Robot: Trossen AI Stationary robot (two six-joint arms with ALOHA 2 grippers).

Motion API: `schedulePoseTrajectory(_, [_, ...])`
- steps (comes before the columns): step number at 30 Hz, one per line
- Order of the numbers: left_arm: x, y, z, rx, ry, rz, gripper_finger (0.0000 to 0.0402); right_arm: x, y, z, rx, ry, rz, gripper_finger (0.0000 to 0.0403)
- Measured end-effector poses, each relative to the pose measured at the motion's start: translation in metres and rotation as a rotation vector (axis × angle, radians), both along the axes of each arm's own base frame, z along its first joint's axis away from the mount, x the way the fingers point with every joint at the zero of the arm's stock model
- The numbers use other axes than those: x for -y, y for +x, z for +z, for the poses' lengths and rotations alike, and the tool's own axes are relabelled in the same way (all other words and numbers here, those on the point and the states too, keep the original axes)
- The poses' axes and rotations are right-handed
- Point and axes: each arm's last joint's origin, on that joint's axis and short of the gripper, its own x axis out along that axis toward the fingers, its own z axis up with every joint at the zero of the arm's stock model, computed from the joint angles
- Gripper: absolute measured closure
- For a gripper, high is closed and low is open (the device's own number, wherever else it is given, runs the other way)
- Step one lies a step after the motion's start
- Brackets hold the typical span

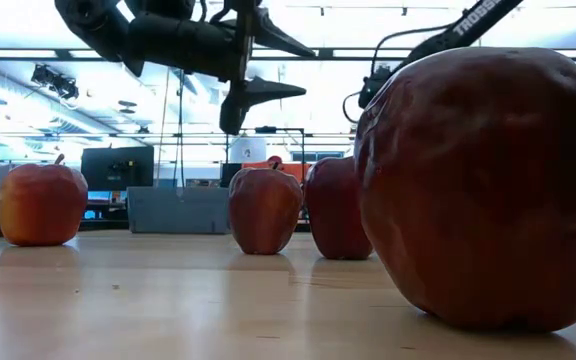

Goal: Sort produce into baskets
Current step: Put the yellow bell pepper into the right black bin, then put the red apple into the transparent bin

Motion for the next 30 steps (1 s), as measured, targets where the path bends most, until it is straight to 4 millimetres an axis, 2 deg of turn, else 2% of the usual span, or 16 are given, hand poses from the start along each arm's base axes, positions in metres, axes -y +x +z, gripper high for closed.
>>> schedulePoseTrajectory(6, [0.000, -0.001, -0.004, -0.051, 0.083, -0.115, 0.0179, 0.008, -0.006, 0.004, 0.093, 0.043, 0.020, 0.0012])
schedulePoseTrajectory(12, [-0.015, -0.002, -0.009, -0.094, 0.153, -0.173, 0.0179, 0.000, -0.014, 0.035, 0.198, 0.003, -0.030, 0.0011])
schedulePoseTrajectory(19, [-0.039, -0.006, -0.006, -0.050, 0.097, -0.311, 0.0179, -0.032, -0.025, 0.081, 0.395, 0.022, -0.055, 0.0021])
schedulePoseTrajectory(23, [-0.056, -0.010, -0.005, -0.043, -0.121, -0.361, 0.0179, -0.049, -0.027, 0.106, 0.579, 0.081, -0.018, 0.0021])
schedulePoseTrajectory(25, [-0.066, -0.013, -0.003, -0.032, -0.168, -0.383, 0.0179, -0.055, -0.028, 0.116, 0.664, 0.109, 0.010, 0.0021])
schedulePoseTrajectory(28, [-0.074, -0.015, 0.008, 0.079, -0.127, -0.394, 0.0179, -0.064, -0.025, 0.131, 0.770, 0.106, 0.077, 0.0021])
schedulePoseTrajectory(30, [-0.076, -0.014, 0.017, 0.165, -0.079, -0.333, 0.0179, -0.070, -0.023, 0.138, 0.824, 0.111, 0.101, 0.0021])
